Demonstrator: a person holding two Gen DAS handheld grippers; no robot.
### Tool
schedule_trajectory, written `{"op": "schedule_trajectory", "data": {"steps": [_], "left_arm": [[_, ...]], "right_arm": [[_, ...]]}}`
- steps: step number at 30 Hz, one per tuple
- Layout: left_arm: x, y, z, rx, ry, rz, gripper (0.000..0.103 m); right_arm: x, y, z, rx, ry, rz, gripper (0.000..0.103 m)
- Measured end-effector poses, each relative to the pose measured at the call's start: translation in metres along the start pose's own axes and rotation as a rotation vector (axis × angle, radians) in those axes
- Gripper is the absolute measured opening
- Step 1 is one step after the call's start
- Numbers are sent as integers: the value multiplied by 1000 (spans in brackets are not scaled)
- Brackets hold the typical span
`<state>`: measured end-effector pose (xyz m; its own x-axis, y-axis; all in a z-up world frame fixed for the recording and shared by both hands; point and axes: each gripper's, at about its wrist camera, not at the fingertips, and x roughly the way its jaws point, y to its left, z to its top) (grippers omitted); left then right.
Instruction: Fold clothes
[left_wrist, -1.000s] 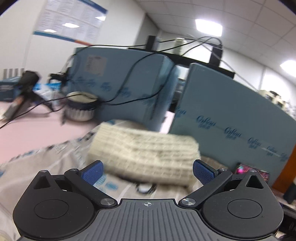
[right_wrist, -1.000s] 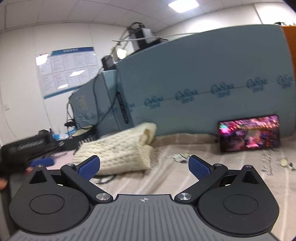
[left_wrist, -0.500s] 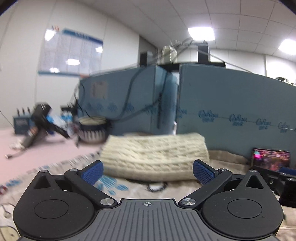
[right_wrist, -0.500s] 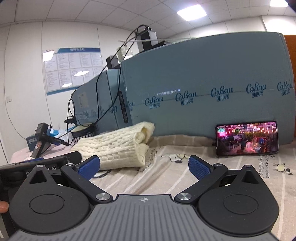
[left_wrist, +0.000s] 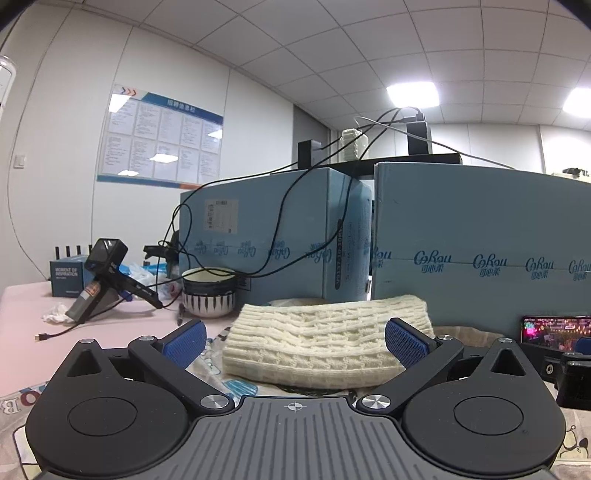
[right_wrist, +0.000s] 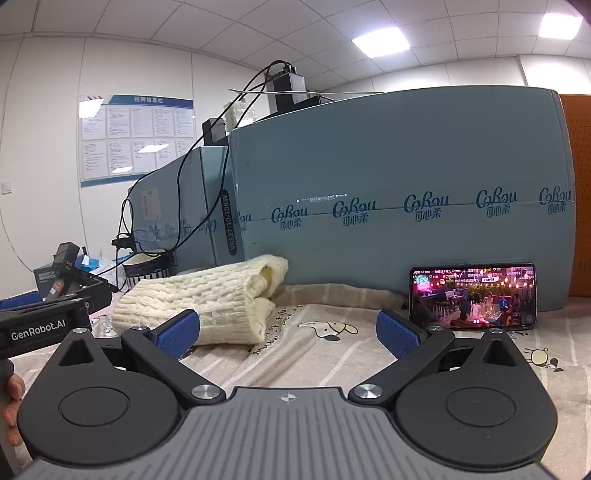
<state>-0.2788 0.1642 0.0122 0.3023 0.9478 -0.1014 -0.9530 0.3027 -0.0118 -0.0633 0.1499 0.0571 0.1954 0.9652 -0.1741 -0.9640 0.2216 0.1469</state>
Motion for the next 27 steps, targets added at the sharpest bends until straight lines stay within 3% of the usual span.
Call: {"op": "schedule_trajectory", "data": {"steps": [27], "left_arm": [[0, 0, -1, -1, 1, -22, 103]], "right_arm": [[-1, 3, -2, -14, -1, 12, 103]]}}
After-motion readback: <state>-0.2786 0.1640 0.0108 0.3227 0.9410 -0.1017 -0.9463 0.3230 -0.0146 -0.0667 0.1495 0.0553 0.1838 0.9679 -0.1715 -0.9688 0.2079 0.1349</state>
